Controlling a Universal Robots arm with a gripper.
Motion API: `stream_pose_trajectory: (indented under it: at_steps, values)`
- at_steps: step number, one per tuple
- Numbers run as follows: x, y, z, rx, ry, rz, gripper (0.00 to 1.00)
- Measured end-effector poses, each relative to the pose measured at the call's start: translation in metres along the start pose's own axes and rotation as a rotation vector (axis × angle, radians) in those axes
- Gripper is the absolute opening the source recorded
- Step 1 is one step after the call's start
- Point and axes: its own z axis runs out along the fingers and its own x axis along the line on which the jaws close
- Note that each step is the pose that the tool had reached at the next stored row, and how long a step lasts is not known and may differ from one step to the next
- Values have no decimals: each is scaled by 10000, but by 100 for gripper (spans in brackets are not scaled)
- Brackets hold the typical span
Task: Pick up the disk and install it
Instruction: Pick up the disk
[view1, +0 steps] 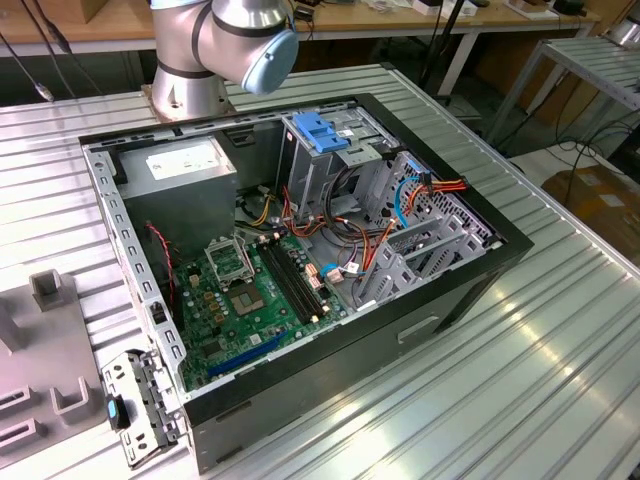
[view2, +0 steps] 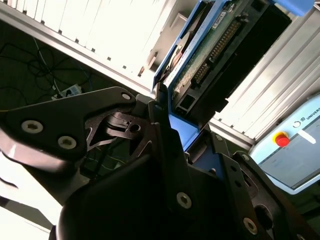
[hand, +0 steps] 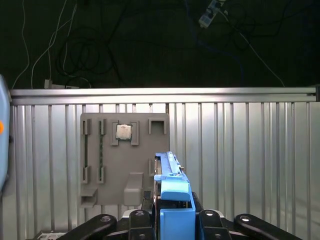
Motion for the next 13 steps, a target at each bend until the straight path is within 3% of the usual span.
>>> stream_pose_trajectory:
  at_steps: [13]
  values:
    - [-1, -66, 0, 0, 0, -1, 37]
